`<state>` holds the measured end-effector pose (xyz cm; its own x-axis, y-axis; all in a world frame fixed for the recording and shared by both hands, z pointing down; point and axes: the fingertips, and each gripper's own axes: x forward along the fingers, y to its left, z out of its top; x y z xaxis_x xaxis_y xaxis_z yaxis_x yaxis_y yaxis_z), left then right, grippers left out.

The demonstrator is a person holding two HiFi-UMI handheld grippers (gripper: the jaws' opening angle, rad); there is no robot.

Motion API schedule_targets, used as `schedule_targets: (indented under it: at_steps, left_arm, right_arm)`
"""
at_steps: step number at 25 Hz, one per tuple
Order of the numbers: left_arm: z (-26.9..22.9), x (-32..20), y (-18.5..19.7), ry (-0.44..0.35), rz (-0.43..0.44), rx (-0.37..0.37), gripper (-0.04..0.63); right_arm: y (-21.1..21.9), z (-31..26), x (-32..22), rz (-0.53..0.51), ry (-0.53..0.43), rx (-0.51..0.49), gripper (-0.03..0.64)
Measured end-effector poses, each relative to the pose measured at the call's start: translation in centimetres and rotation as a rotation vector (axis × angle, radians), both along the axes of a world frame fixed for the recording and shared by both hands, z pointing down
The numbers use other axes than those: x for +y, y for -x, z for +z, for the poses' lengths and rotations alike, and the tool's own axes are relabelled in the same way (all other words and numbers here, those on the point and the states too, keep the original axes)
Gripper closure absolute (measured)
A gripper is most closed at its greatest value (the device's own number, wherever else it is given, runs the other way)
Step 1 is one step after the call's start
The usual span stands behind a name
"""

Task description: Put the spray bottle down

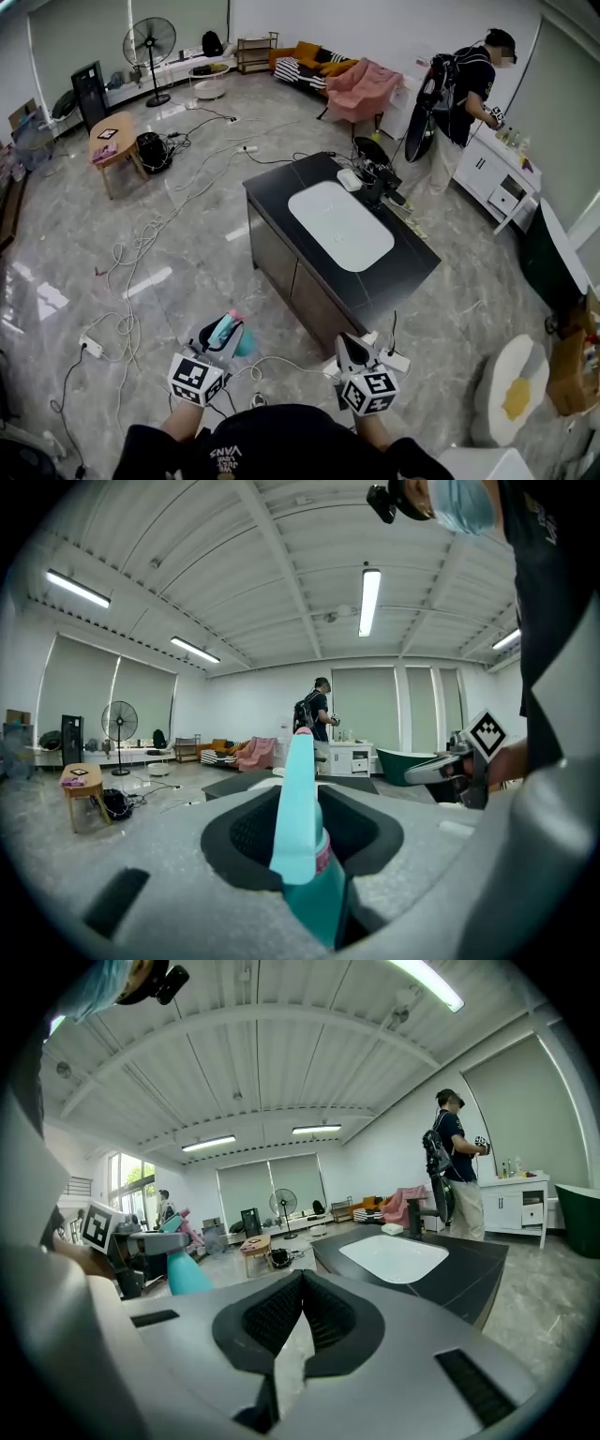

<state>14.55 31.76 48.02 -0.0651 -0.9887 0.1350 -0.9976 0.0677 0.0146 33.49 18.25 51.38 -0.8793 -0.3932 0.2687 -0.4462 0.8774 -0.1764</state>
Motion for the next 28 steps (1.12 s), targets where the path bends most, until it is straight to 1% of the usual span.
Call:
schedule_targets:
  at_steps: [8, 12, 15, 18, 23, 28]
  left_arm:
    - [1.1, 1.0, 4.6, 0.001, 0.021, 0.012, 0.469]
    - [2.0, 0.6, 5.8, 0.002, 0.014, 0.06, 0.469]
    - [2.9, 0.1, 6.4, 0.014, 0.012, 0.077, 0.469]
    - [3.4, -0.7, 7.7, 0.018, -0.006, 0.09, 0.469]
    - [3.0, -3.2, 10.6, 0.022, -0.039, 0.075, 0.469]
    - [2.1, -7.8, 13.4, 0.021, -0.056, 0.049, 0.469]
  right_arm:
    - [4.2, 0.8, 1.4, 0.039, 0.024, 0.008, 0.615]
    - [5.2, 1.1, 1.3, 0.04, 0.032, 0.032, 0.615]
    - [5.8, 1.6, 0.3, 0.043, 0.042, 0.047, 0.615]
    - [7.4, 2.1, -0.7, 0.024, 0.045, 0.049, 0.615]
    - [11.2, 2.3, -3.6, -0.025, 0.061, 0.04, 0.615]
    - [14.6, 1.5, -8.3, -0.057, 0.049, 0.011, 0.615]
